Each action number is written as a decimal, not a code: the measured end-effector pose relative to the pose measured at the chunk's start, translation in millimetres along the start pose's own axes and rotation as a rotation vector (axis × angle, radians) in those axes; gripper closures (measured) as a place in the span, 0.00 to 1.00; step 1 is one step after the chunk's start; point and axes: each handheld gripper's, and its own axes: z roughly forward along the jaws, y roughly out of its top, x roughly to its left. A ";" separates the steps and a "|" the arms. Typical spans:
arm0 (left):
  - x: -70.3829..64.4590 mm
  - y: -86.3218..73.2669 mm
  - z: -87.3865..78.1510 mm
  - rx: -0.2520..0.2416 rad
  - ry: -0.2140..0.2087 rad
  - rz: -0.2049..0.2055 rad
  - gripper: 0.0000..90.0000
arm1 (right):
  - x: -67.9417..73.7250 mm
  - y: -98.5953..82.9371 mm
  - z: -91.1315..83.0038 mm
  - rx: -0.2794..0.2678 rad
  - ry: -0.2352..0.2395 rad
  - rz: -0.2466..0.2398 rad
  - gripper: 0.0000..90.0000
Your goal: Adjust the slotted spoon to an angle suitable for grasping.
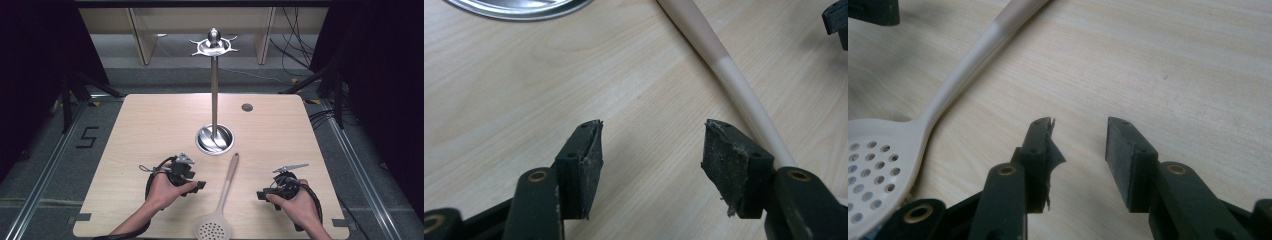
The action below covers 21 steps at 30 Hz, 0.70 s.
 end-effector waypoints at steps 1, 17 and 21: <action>0.0 0.0 0.0 0.000 0.000 0.000 0.44 | 0.0 0.0 0.0 0.000 0.000 0.000 0.70; -35.4 23.2 13.8 0.101 0.026 -0.014 0.37 | -10.2 2.1 -9.4 -0.034 -0.109 0.035 0.66; -35.7 23.6 10.9 0.132 0.023 0.011 0.37 | -12.1 -0.8 -7.1 -0.083 -0.080 0.031 0.66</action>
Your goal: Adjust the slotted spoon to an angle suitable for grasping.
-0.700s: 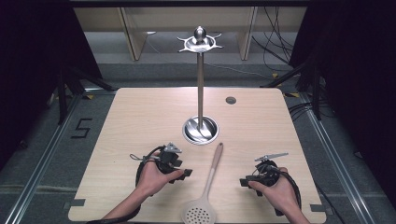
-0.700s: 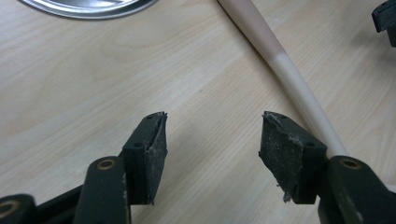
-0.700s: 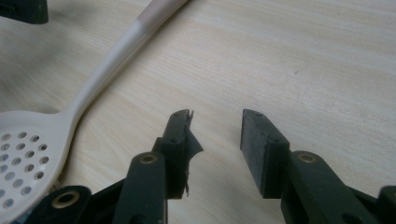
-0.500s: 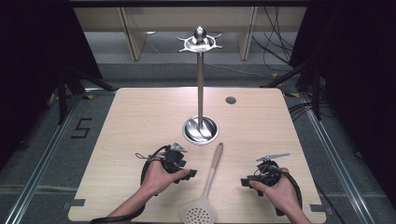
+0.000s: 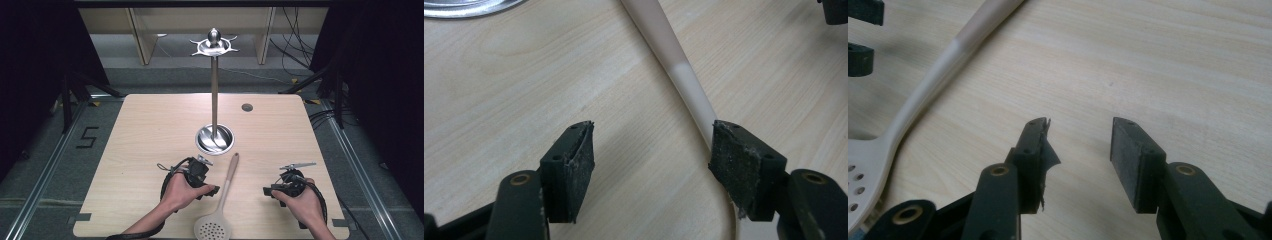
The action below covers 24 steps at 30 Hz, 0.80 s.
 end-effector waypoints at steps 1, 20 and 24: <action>0.6 0.4 -0.3 0.001 -0.005 0.004 0.37 | -0.4 0.4 -2.3 0.016 -0.026 -0.008 0.65; -6.4 32.8 13.5 -0.031 -0.048 -0.032 0.38 | -22.9 -4.9 -22.8 -0.010 -0.139 -0.017 0.62; -4.0 40.3 13.7 -0.010 -0.044 -0.009 0.39 | -28.2 -9.2 -27.3 -0.026 -0.147 0.044 0.62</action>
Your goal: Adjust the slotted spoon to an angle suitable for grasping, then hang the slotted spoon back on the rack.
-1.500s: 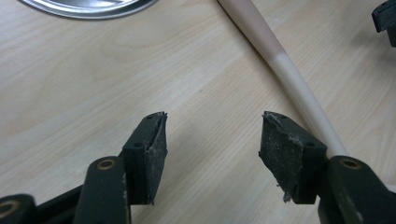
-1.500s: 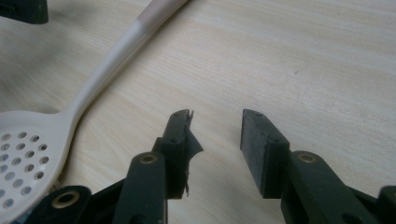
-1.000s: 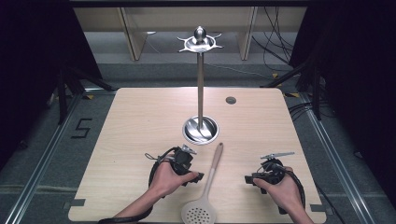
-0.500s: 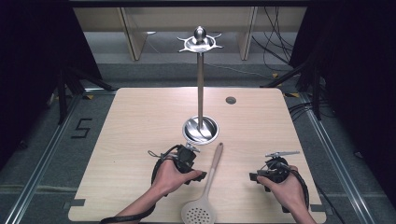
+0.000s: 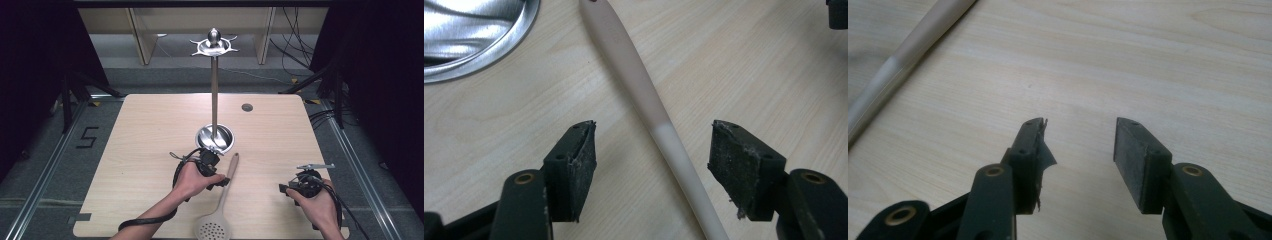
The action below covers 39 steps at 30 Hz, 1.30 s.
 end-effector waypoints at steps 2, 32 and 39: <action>2.1 4.9 0.1 0.021 0.006 0.007 0.39 | -2.2 -1.0 -1.6 0.003 -0.007 0.016 0.62; 6.7 38.2 17.8 0.062 0.074 -0.095 0.40 | -5.0 2.7 -1.2 -0.011 0.004 -0.079 0.62; 7.1 39.6 17.5 0.064 0.075 -0.093 0.41 | -2.3 3.1 -4.2 0.005 0.000 -0.053 0.61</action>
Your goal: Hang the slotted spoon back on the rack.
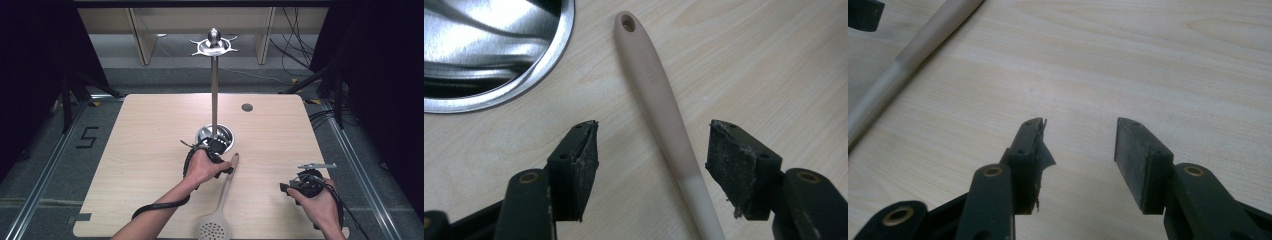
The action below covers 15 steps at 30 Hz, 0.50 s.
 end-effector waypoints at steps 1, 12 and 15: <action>-1.0 1.0 0.1 -0.003 0.002 -0.007 0.41 | -0.4 0.0 0.4 -0.001 -0.002 0.005 0.61; -4.1 14.6 20.9 0.057 0.017 -0.047 0.46 | -5.4 -4.0 2.9 -0.034 0.024 0.009 0.61; -7.8 15.5 27.4 0.090 0.018 -0.030 0.49 | -4.6 -5.9 1.6 -0.033 0.026 0.015 0.61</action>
